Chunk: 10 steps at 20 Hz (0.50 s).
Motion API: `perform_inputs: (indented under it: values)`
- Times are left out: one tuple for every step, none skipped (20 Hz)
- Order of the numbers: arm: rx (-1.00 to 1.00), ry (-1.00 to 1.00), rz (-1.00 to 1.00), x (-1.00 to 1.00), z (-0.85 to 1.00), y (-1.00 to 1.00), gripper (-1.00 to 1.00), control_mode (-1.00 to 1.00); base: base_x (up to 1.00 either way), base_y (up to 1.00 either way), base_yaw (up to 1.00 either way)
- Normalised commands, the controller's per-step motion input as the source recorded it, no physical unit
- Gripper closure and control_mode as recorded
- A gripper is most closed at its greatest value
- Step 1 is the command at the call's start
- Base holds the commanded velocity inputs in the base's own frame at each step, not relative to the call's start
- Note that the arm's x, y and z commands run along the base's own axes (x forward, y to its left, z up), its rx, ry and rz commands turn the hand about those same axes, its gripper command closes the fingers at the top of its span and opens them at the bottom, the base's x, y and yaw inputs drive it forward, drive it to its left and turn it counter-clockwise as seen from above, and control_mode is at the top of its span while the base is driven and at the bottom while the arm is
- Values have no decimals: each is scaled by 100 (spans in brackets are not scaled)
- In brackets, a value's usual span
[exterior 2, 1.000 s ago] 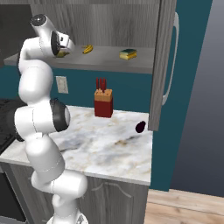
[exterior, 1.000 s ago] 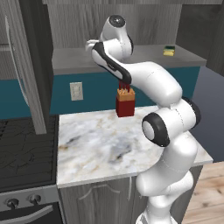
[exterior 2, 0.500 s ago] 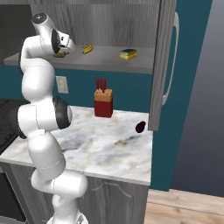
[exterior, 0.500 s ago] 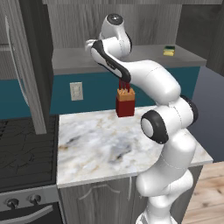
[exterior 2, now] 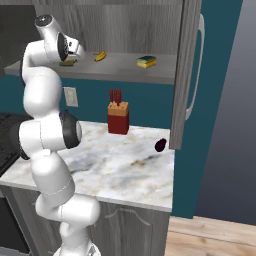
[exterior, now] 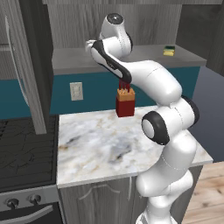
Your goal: Pick the sponge and sponge from the cabinet and place them on the counter.
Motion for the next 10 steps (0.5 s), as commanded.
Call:
perform_inputs:
  values:
    - [0, -3, 0, -38, -16, 0, 100, -100, 0, 0, 0]
    - [0, -3, 0, -43, -18, 0, 100, -100, 0, 0, 0]
    - [0, -4, 0, -53, -17, 0, 100, -100, 0, 0, 0]
    - [0, -4, 0, -58, -18, -1, 100, -100, 0, 0, 0]
    - [0, -5, 0, -65, -18, -3, 100, -100, 0, 0, 0]
    - [0, -4, 0, -67, -21, -5, 100, -100, 0, 0, 0]
    - [0, -5, 0, -71, -20, -9, 100, -100, 0, 0, 0]
    - [0, -6, 0, -74, -20, -9, 100, -100, 0, 0, 0]
    - [0, -6, 0, -78, -20, -14, 100, -100, 0, 0, 0]
    - [0, -8, 0, -84, -18, -14, 100, -100, 0, 0, 0]
